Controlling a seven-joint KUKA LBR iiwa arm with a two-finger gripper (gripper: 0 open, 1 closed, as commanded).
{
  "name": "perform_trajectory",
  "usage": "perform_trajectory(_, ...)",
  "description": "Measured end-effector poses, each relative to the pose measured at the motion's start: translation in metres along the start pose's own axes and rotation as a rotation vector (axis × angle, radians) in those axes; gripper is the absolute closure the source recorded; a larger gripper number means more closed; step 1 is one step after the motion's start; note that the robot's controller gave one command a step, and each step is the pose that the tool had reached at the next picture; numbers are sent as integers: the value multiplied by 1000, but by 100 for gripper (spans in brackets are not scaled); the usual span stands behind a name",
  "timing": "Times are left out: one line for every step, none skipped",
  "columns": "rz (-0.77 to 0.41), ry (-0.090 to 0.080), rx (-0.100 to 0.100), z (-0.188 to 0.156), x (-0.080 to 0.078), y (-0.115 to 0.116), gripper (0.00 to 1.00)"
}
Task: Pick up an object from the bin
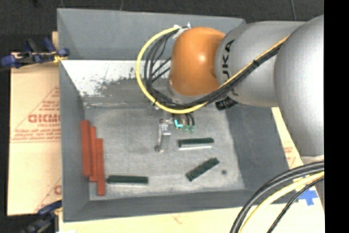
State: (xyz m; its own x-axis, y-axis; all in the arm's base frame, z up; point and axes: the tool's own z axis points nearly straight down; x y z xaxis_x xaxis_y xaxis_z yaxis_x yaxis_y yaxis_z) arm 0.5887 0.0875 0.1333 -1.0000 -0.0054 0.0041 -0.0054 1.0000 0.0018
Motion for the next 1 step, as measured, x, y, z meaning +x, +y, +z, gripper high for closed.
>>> perform_trajectory(-289,-1,4,37,84,-52,0)
